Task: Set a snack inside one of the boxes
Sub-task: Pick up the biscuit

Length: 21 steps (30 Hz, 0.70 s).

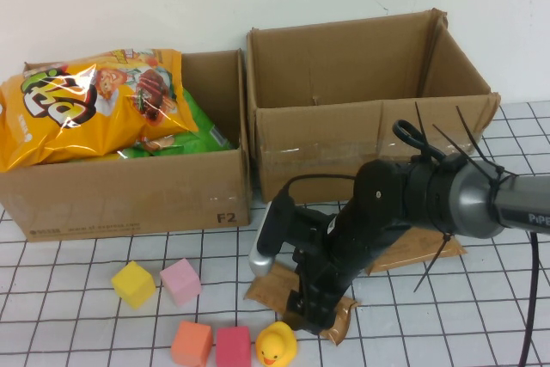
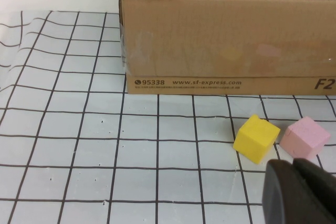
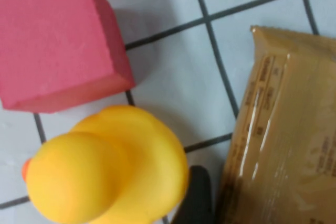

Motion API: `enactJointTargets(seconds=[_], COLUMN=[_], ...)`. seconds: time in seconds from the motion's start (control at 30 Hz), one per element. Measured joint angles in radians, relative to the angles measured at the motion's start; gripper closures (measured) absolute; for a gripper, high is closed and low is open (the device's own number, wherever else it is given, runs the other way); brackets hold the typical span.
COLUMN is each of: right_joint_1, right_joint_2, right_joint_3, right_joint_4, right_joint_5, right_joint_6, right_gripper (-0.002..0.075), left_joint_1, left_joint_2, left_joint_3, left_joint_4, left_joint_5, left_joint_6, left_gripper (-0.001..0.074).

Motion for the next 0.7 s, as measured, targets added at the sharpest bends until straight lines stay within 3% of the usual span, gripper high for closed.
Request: enactJointTargets(seconds=[0.2, 0.7], right_joint_1=[0.0, 0.002], right_joint_2=[0.002, -0.012], right_joint_3=[-0.004, -0.018], right_joint_4=[-0.018, -0.024], right_joint_5=[-0.005, 0.048], right_joint_6=[-0.004, 0.002], right_gripper=[0.0237, 0.0242], left_joint_1=[0.0, 0.0], left_joint_2=[0.0, 0.0], left_joint_3=[0.0, 0.0], left_joint_4=[0.0, 0.0], left_joint_5=[0.0, 0.0], left_joint_6=[0.0, 0.0], left_gripper=[0.0736, 0.0736])
